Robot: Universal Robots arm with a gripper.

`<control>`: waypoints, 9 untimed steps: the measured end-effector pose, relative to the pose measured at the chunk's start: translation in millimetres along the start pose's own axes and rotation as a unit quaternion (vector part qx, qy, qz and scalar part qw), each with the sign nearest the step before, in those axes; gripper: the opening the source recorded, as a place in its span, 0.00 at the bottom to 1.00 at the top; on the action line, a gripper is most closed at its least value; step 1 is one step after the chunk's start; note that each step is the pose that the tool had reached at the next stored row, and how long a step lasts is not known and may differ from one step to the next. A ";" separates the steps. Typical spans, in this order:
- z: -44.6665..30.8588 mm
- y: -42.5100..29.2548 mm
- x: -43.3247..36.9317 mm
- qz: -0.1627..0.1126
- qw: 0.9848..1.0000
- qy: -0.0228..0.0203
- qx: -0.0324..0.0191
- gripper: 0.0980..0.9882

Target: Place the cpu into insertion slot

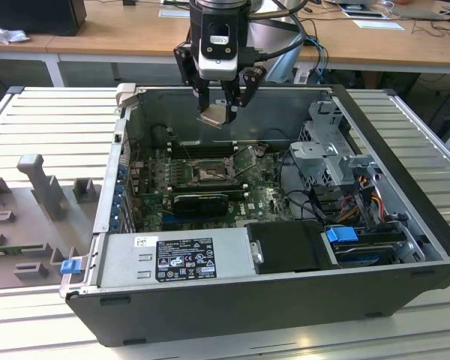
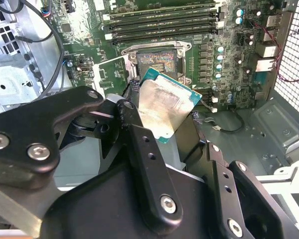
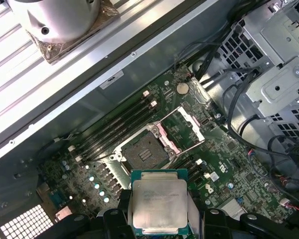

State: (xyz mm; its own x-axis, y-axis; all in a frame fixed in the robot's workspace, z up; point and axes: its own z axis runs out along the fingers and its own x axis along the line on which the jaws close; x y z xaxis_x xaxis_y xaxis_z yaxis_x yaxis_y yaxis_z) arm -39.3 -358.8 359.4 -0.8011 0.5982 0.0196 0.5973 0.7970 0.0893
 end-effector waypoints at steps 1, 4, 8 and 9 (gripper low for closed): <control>0.0 0.0 0.0 0.000 1.000 0.000 0.000 0.48; 0.0 0.0 0.0 0.003 1.000 0.000 0.000 0.48; 0.1 0.0 0.0 0.006 1.000 -0.001 0.000 0.48; 0.1 0.0 0.0 0.008 1.000 -0.001 0.000 0.48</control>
State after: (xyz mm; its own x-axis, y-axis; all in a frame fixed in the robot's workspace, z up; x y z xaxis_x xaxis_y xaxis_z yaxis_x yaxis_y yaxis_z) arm -39.3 -358.8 359.4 -0.7916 0.6107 0.0195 0.6098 0.7876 0.0892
